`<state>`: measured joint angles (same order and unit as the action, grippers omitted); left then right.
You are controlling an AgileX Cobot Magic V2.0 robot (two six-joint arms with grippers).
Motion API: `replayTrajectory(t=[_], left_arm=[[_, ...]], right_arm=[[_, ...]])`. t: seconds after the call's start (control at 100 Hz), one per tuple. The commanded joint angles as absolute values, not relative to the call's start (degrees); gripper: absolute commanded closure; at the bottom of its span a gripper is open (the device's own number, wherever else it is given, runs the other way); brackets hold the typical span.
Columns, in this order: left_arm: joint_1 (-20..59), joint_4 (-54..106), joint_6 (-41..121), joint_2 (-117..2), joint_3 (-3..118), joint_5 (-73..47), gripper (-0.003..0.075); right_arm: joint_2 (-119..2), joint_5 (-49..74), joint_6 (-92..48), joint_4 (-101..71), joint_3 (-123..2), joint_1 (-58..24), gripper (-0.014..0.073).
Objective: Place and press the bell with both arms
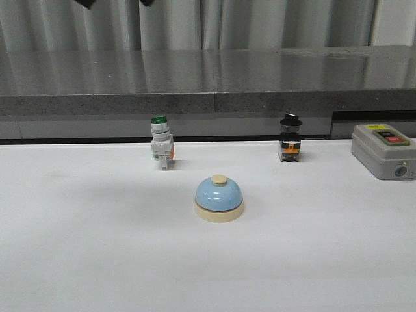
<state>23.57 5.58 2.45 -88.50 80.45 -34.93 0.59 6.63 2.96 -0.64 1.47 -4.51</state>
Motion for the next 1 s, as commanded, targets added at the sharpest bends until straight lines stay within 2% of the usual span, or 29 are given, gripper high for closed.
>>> replayTrajectory(t=[0.0,0.35,0.75,0.99], left_arm=[[20.24,5.76,2.05,-81.65,77.03,-28.37,0.0092],[8.85,5.98,2.05,-59.91,52.71,-17.75,0.0092],[7.67,6.08,2.05,-31.94,33.91,-15.58,0.0096],[7.67,5.98,2.05,-19.00,30.02,-17.22,0.0200]], right_arm=[[1.65,1.89,2.87,0.00,0.66,-4.17,0.0654],[1.65,1.89,2.87,0.00,0.66,-4.17,0.0654],[1.65,1.89,2.87,0.00,0.66,-4.17,0.0654],[1.65,1.89,2.87,0.00,0.66,-4.17,0.0654]])
